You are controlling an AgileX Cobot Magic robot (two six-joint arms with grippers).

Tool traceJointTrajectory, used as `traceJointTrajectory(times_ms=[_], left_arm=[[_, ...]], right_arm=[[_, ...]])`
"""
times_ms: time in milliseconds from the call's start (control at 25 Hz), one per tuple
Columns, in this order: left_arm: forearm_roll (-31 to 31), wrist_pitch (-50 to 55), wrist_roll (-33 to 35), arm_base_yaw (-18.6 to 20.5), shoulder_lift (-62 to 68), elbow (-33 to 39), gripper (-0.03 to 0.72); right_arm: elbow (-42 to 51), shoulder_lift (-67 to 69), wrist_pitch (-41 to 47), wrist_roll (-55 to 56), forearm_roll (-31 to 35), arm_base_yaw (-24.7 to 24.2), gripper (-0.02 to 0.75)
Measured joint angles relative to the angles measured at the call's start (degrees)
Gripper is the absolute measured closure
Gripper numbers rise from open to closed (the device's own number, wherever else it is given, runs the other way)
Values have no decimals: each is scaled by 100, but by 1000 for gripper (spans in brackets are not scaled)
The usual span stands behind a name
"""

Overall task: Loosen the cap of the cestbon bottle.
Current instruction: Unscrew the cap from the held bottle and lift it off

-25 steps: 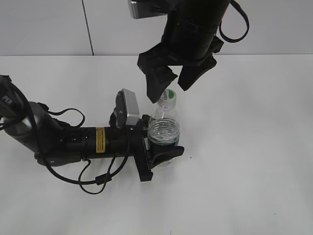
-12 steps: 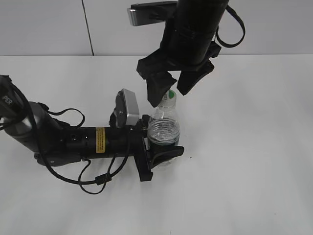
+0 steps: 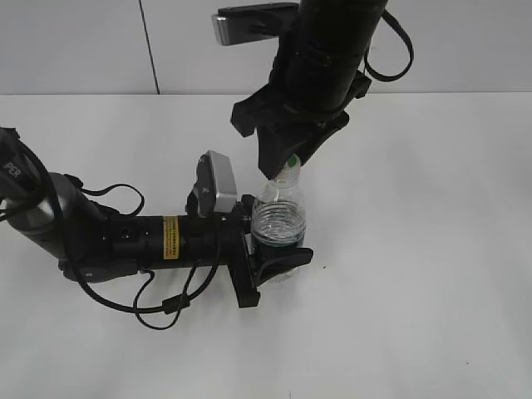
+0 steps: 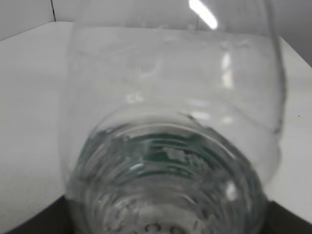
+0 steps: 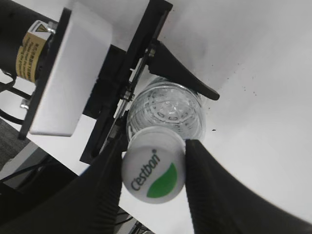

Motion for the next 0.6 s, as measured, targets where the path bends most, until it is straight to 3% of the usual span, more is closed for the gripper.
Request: traceJointTrajectory(times_ms=[600], left_arm=[[0, 0, 21, 0, 0, 0, 288]], right_arm=[[0, -22, 11, -4003, 46, 0, 440]])
